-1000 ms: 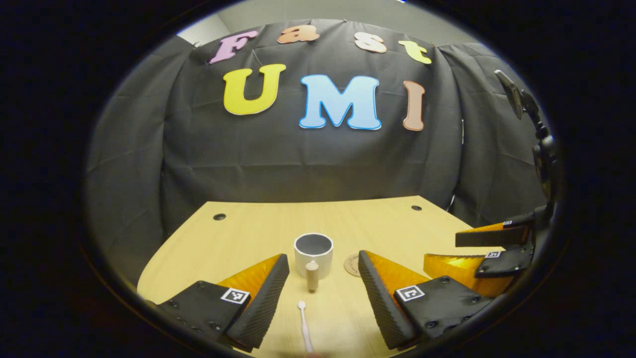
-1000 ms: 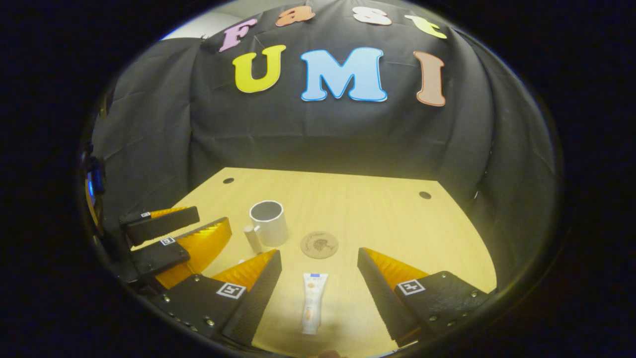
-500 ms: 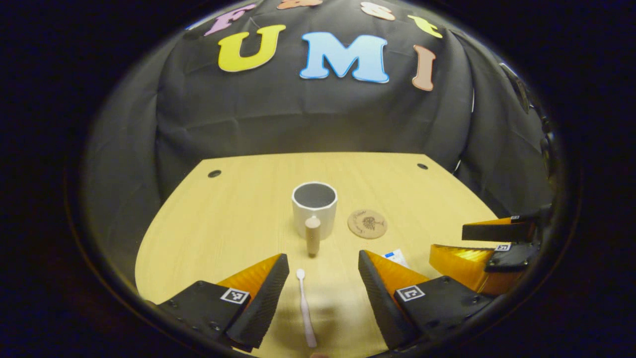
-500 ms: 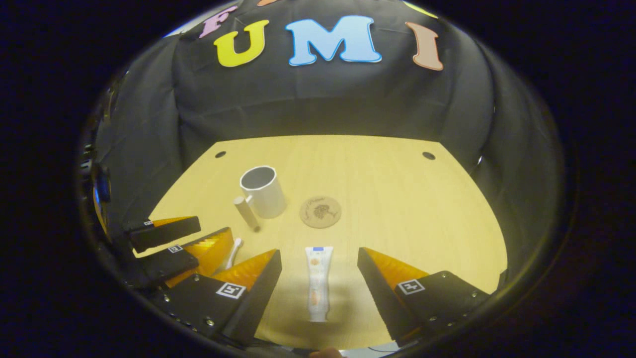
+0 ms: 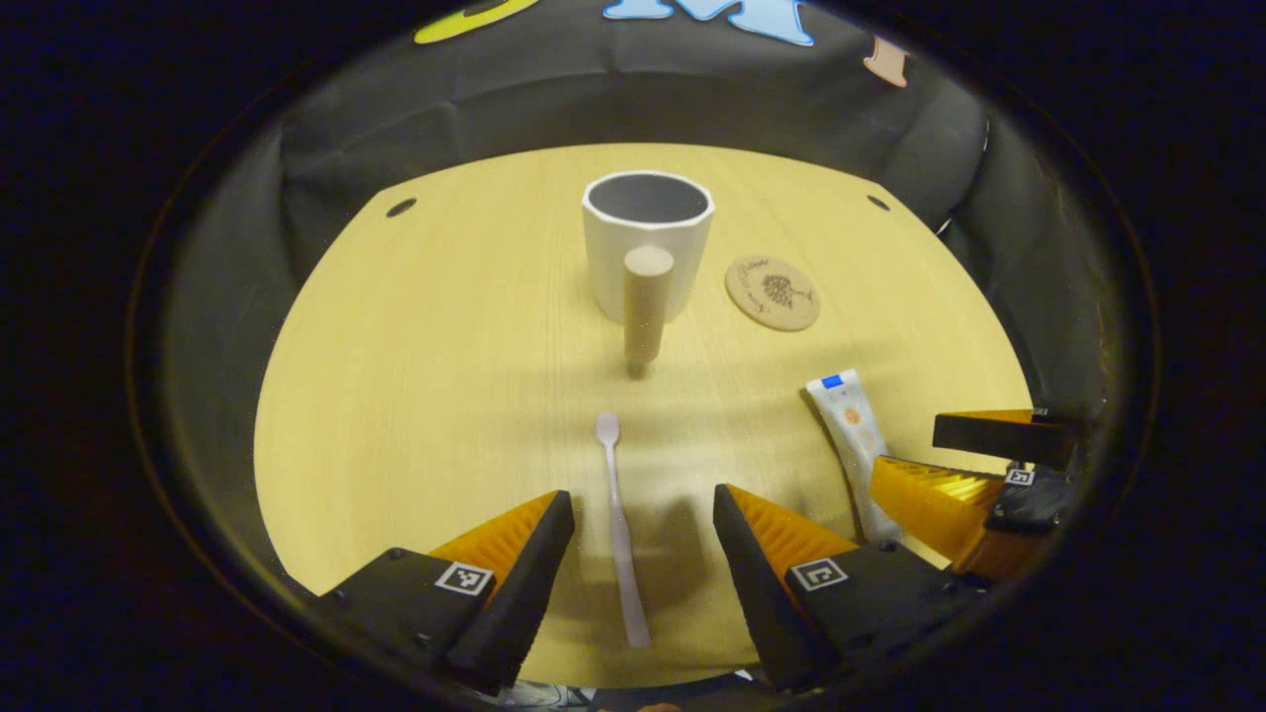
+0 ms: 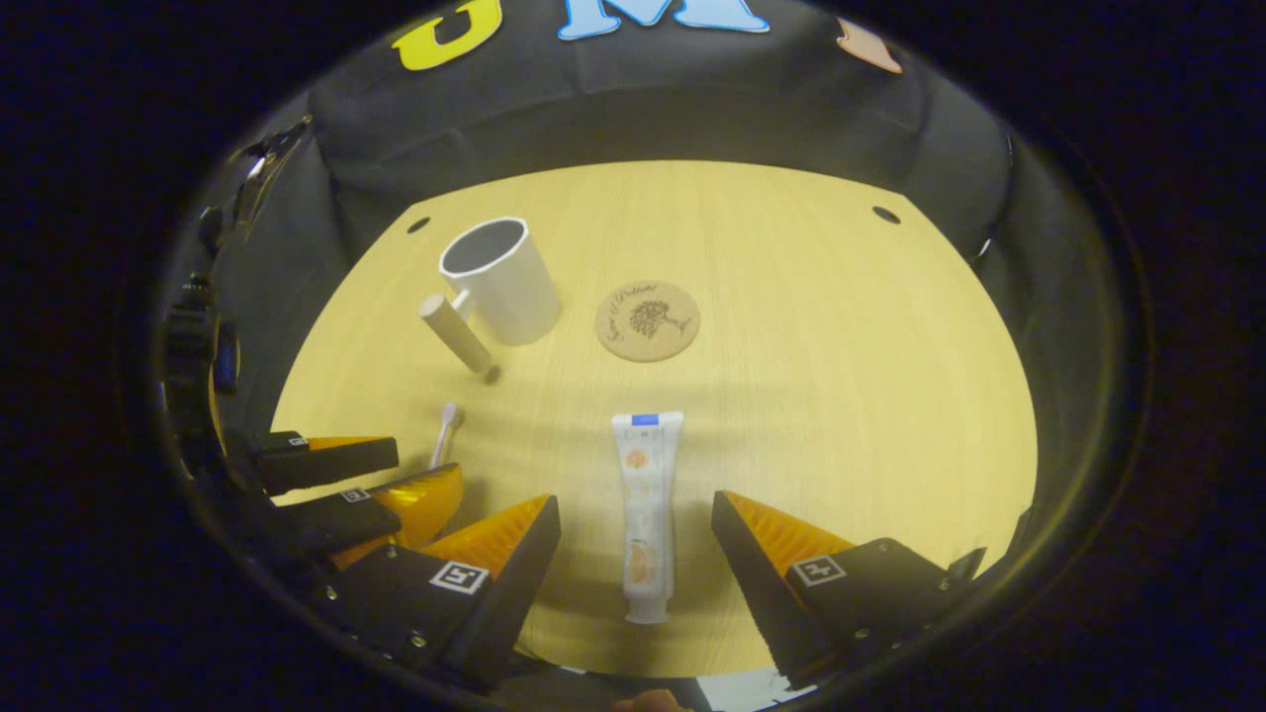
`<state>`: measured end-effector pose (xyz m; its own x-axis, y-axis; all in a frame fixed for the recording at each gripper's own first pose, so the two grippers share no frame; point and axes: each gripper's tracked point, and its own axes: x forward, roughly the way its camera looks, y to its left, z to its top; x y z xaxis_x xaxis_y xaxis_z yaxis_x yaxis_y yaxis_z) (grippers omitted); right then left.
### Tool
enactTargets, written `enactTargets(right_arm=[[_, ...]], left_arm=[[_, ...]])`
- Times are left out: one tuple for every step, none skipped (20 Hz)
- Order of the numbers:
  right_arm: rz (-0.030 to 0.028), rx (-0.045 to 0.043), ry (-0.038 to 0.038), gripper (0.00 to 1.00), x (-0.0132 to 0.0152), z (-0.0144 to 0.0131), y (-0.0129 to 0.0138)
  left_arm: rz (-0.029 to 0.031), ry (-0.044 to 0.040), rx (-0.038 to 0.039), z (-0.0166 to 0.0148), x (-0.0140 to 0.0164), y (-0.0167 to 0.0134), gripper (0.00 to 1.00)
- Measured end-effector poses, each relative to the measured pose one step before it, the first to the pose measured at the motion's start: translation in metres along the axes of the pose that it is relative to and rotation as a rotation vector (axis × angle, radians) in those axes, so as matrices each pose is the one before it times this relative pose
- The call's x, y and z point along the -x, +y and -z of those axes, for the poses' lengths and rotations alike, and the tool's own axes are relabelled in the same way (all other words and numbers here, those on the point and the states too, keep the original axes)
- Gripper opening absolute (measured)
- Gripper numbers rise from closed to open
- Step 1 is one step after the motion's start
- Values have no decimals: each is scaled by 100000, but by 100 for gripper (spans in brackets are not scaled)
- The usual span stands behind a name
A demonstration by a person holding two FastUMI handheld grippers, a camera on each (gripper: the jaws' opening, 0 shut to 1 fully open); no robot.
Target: Put the toothbrush and toothpaste on the desktop into the cup, then pick up the cup and place it on the coaster on the desktop.
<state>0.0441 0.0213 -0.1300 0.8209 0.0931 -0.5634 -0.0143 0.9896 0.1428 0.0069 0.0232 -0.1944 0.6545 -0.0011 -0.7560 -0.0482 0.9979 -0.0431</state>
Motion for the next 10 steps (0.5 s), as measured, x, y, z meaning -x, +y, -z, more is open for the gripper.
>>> enactTargets(right_arm=[[253,157,2335,95,-438,252,-149],[292,-70,2143,95,-511,298,-214],[-70,-212,1989,95,-414,150,-86],[-452,-172,1696,95,-536,176,47],[-148,172,2341,95,-468,134,-113],[844,315,2366,95,-407,335,-167],[996,247,2322,95,-343,194,-204],[58,195,1974,95,-378,227,40],[-431,-112,1672,95,-299,108,143],[-498,-238,1404,95,-380,196,141]], left_arm=[[341,3149,705,424,-347,-67,94],[-307,2896,755,421,-436,43,94],[-20,2550,375,404,-381,-59,94],[221,2344,113,360,-206,-37,94],[-436,2451,58,381,-75,92,94],[-71,2178,114,298,-254,7,94],[-111,2030,269,298,-74,-4,94],[-1290,1597,-83,141,-432,266,94],[-1353,371,-1242,-49,-224,287,94],[-460,175,-1504,-224,29,57,92]])
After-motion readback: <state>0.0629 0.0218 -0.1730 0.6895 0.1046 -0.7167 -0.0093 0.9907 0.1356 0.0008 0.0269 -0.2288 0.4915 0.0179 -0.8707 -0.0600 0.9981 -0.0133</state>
